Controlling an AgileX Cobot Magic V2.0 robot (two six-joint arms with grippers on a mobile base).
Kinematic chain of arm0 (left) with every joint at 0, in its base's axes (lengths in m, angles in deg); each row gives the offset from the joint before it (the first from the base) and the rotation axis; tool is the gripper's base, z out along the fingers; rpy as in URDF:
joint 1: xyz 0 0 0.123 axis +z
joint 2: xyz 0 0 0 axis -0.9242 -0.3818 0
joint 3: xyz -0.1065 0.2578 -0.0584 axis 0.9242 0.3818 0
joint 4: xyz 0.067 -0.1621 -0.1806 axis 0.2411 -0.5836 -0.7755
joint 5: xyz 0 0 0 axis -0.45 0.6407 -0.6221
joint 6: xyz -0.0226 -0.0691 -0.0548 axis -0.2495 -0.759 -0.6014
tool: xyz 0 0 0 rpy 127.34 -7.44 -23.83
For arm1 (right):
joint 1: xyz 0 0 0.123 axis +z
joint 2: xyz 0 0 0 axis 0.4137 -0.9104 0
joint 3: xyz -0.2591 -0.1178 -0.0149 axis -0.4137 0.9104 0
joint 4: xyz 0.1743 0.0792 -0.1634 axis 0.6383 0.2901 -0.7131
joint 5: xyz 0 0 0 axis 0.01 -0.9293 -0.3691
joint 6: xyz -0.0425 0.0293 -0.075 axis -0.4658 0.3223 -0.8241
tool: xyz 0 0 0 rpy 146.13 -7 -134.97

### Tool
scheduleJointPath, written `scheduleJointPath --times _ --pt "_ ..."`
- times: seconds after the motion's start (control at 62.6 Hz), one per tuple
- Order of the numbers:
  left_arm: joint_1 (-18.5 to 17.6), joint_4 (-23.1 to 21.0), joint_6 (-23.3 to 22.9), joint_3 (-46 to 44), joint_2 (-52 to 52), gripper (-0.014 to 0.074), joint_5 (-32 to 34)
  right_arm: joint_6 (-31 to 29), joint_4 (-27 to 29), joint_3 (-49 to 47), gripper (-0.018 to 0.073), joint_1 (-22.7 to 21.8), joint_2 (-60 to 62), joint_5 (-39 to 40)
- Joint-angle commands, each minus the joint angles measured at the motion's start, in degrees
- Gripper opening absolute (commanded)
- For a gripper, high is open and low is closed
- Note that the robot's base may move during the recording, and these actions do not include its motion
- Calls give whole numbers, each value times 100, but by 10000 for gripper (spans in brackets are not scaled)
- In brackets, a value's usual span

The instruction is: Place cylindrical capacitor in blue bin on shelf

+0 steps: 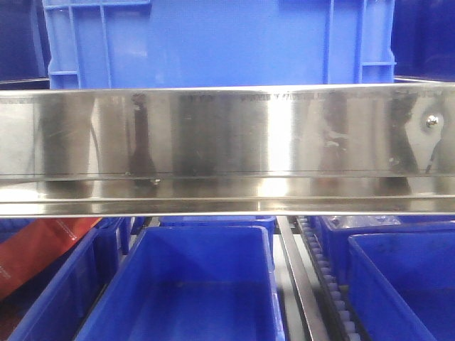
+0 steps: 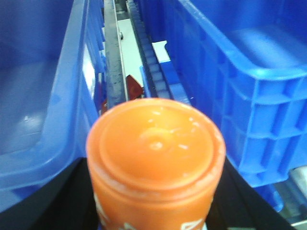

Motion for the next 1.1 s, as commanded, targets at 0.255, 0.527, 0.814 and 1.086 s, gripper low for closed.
scheduleJointPath --times 0.255,0.527,0.814,1.086 --pt "-1366 -409 26 -2256 -1695 -111 180 -11 -18 -54 -162 11 29 337" --pt "-1988 -443 26 -4264 -3691 -111 256 -11 -18 -54 -162 11 29 337" --pt "-1988 -482 26 -5087 -5269 -111 299 -11 -18 -54 -162 11 29 337" --pt "-1988 -495 26 -5087 -5867 -107 323 -11 -8 -54 -162 11 29 336"
